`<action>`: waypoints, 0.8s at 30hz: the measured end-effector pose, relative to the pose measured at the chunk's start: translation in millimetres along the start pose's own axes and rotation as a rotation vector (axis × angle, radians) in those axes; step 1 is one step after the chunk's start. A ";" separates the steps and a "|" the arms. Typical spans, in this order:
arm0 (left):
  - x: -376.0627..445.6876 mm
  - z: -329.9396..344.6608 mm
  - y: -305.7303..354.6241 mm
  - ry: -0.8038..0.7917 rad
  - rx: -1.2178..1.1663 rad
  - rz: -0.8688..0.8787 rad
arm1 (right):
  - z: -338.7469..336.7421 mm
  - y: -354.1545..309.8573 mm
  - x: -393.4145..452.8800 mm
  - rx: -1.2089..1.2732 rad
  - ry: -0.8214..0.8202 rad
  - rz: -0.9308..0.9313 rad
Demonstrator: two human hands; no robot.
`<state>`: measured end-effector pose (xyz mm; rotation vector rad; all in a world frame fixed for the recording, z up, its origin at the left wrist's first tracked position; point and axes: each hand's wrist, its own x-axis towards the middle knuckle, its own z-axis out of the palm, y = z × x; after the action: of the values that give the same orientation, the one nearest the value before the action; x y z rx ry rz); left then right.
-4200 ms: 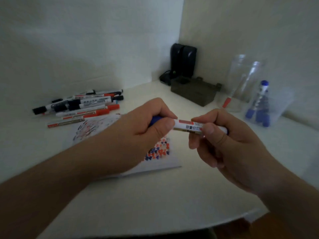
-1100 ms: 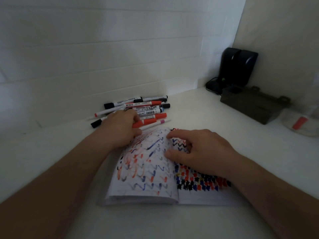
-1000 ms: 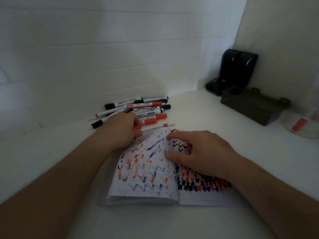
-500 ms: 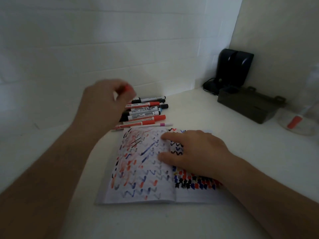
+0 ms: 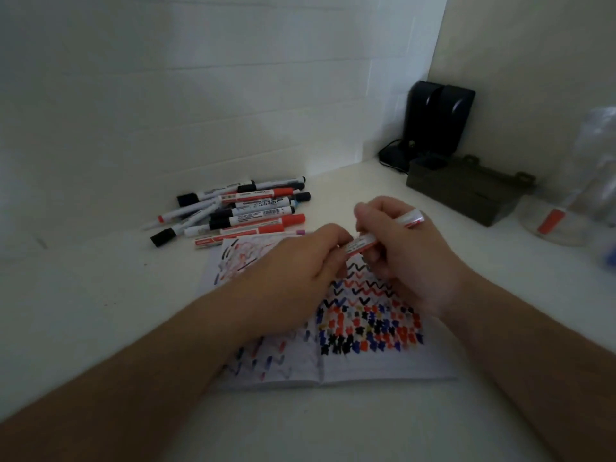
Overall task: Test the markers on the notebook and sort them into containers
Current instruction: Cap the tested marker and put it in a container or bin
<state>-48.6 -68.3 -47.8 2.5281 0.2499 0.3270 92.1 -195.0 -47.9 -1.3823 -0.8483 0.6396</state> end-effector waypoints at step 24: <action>8.3 7.2 -3.1 -0.036 -0.022 0.010 | -11.2 2.0 1.8 0.101 -0.119 0.067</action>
<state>-38.9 -67.4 -53.9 2.5118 0.2187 0.2863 102.5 -199.7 -49.4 -1.2952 -0.8547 0.8121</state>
